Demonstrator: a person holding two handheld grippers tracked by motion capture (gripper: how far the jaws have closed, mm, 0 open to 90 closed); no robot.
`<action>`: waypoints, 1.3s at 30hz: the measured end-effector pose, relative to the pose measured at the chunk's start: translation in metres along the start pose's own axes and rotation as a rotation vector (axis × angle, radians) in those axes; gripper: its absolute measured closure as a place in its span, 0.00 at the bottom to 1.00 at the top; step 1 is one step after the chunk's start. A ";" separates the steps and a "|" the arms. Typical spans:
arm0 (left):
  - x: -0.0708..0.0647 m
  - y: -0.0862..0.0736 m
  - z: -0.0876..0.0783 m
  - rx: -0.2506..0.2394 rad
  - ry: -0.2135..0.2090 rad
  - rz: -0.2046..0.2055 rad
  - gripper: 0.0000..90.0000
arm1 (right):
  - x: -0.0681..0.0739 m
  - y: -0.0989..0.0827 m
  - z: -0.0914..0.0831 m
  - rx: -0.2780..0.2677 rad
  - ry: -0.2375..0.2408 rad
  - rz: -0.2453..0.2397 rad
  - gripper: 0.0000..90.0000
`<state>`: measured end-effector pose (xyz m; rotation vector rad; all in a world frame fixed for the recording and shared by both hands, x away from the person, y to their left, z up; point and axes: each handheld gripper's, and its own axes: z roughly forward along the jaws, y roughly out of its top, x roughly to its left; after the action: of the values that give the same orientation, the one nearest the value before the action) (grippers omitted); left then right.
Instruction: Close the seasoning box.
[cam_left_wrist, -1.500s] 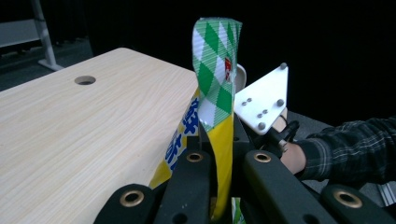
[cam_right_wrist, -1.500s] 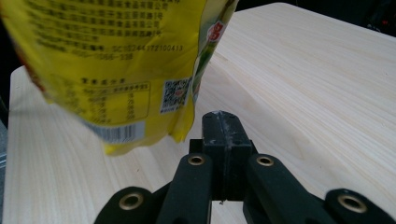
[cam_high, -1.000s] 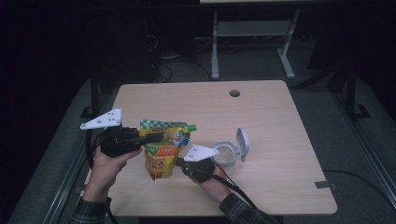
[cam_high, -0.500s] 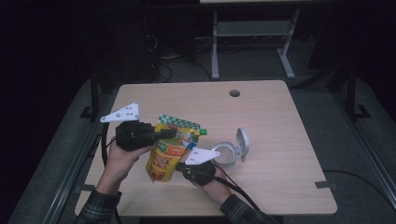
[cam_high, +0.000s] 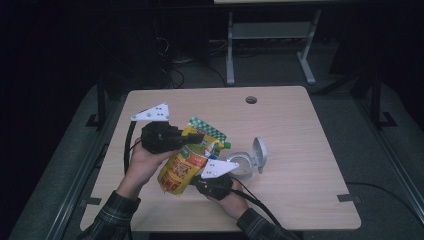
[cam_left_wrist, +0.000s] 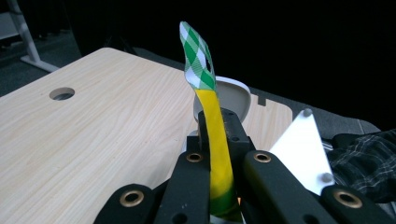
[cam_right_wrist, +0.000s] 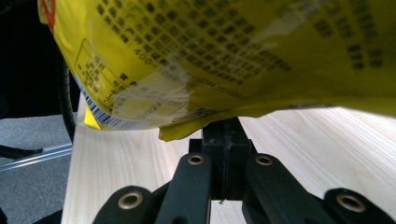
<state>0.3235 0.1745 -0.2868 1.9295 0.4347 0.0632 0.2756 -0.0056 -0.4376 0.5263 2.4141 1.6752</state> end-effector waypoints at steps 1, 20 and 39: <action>0.000 0.000 0.000 0.000 0.000 0.000 1.00 | 0.000 0.000 0.000 0.000 0.000 0.000 1.00; 0.006 0.006 0.027 0.072 -0.009 -0.021 1.00 | 0.005 -0.002 -0.001 -0.040 0.047 -0.005 1.00; 0.004 0.015 0.053 0.170 0.042 -0.027 1.00 | 0.006 0.000 -0.006 -0.083 0.061 0.010 1.00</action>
<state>0.3443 0.1235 -0.2947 2.0921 0.5074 0.0503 0.2676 -0.0086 -0.4354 0.4828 2.3743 1.8131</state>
